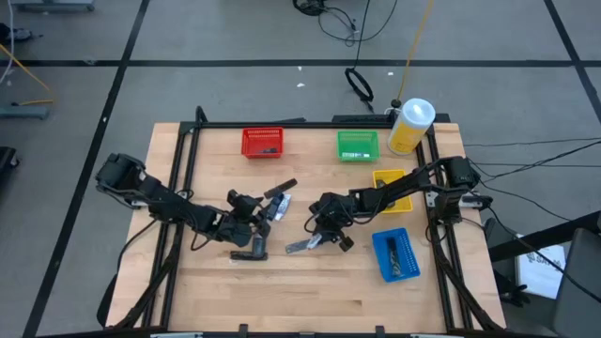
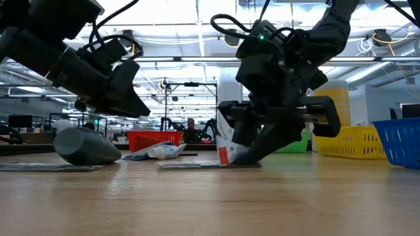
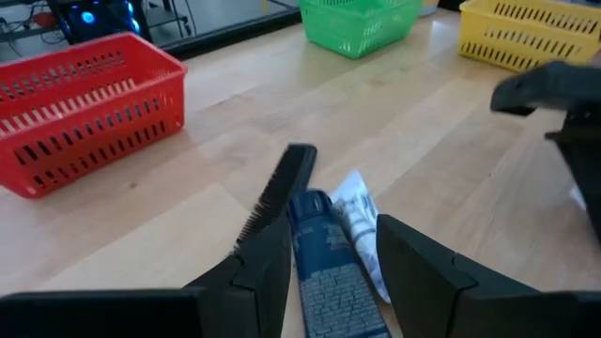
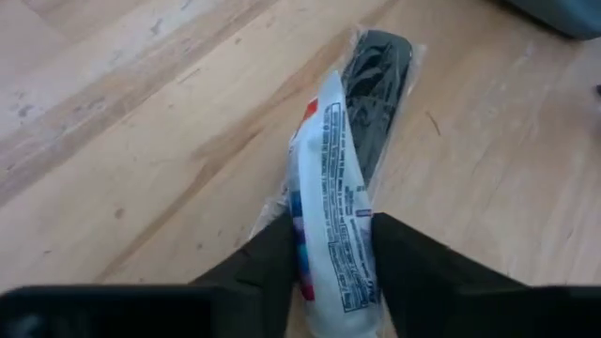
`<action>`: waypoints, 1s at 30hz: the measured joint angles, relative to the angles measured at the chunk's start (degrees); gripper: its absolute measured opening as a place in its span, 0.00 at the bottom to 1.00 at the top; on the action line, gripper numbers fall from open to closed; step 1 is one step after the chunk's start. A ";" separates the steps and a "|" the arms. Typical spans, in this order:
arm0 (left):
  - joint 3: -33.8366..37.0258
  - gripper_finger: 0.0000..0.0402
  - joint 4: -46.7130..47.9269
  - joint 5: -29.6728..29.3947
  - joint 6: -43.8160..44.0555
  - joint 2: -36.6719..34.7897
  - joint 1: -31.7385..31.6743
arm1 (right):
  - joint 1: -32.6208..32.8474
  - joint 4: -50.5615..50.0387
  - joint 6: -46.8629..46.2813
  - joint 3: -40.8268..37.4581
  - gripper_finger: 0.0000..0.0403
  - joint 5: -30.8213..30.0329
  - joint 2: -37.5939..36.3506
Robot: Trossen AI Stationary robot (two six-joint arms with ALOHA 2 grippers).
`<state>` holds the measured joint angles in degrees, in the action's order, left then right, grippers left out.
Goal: Pick & Place Travel size toiletries
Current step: Put the white toothpaste into the green bin
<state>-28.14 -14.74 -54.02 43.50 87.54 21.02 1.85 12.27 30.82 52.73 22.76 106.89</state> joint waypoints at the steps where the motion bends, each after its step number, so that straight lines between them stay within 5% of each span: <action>1: 0.00 0.39 -0.36 0.02 0.03 0.71 0.00 | 0.00 0.00 -0.17 0.00 0.27 0.00 -0.09; 10: -0.02 0.39 -11.85 0.39 0.31 11.10 0.00 | -0.26 -1.87 -16.45 -0.13 0.09 -3.22 -8.27; 15: -0.02 0.39 -12.85 0.59 0.78 14.43 0.00 | -1.07 -7.38 -24.33 -0.09 0.09 -24.49 -15.54; 19: -0.02 0.39 -12.90 0.59 0.80 15.63 0.00 | -8.53 -20.53 -26.31 4.49 0.09 -38.81 -22.02; 24: -0.02 0.39 -12.94 0.60 0.82 15.68 0.09 | -24.30 -39.52 -24.41 13.22 0.08 -35.75 -22.95; 30: -0.02 0.39 -12.88 1.99 0.82 15.68 0.22 | -39.70 -44.23 -14.17 14.40 0.09 -26.14 -18.23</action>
<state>-28.16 -27.63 -52.03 44.31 103.22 21.23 -37.86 -31.96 16.64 67.13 -3.38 88.66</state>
